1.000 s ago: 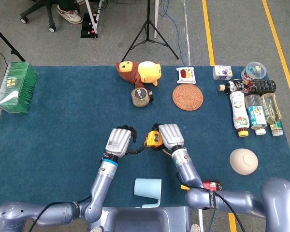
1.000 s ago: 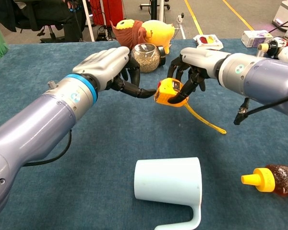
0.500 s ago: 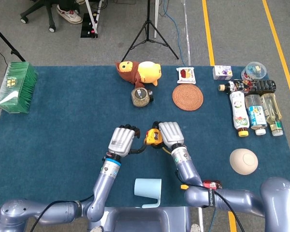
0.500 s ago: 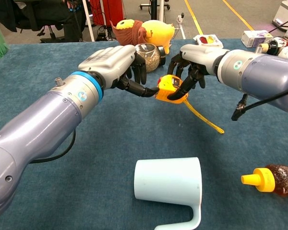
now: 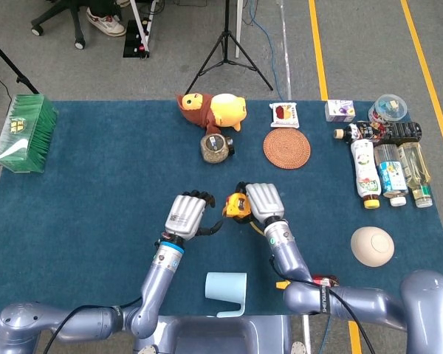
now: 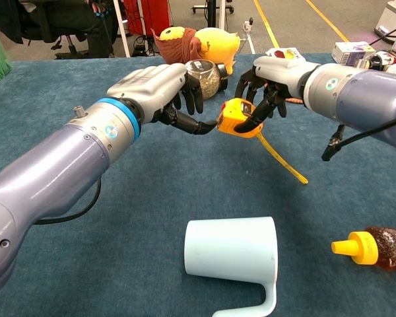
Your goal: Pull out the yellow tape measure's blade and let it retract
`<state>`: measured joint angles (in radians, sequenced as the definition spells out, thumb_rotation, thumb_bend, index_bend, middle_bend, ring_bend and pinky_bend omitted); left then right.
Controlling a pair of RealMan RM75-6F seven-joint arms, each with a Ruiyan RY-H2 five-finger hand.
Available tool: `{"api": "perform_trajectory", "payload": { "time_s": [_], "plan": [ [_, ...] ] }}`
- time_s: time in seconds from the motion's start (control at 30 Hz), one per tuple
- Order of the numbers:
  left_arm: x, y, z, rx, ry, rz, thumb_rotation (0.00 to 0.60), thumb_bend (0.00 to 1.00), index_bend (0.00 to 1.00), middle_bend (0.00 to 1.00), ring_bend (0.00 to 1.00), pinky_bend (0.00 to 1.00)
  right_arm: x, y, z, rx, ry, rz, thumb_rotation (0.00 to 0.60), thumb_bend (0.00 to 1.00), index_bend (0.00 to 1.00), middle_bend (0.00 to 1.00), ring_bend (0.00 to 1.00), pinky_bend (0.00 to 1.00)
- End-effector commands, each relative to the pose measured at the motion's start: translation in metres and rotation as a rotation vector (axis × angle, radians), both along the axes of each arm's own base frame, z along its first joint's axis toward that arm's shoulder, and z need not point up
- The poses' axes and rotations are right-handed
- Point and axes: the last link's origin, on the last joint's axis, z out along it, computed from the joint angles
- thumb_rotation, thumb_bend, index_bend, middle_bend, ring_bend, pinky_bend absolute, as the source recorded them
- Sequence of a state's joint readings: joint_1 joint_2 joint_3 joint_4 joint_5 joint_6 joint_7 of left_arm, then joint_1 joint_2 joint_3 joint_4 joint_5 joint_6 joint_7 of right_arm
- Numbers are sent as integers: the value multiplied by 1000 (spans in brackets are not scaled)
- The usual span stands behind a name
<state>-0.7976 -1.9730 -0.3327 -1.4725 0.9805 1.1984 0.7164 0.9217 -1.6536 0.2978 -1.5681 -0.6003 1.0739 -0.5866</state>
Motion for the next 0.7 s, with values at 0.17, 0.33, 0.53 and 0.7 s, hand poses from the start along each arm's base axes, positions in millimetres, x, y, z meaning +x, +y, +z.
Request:
{"api": "perform_trajectory", "payload": {
  "time_s": [0.17,0.33,0.53,0.7],
  "plan": [
    [3,-1,-2,-2,-1,-14,424,324,390,371,301,407,1,-1,1,-2,-5,0,517,251,587,553,605,621],
    [3,0,-1,0,-3,-11,429,335,354,348,280,406,0,-1,2,-2,-9,-4,516,253,587,552,605,621],
    [1,0,-1,2,13,-17,434,329,282,285,218,400,-2,-2,4,-8,-11,-7,518,253,587,553,605,623],
    [1,0,-1,5,27,-22,448,282,232,229,161,395,-2,-2,4,-6,-10,-7,513,254,587,553,606,624]
  ]
}}
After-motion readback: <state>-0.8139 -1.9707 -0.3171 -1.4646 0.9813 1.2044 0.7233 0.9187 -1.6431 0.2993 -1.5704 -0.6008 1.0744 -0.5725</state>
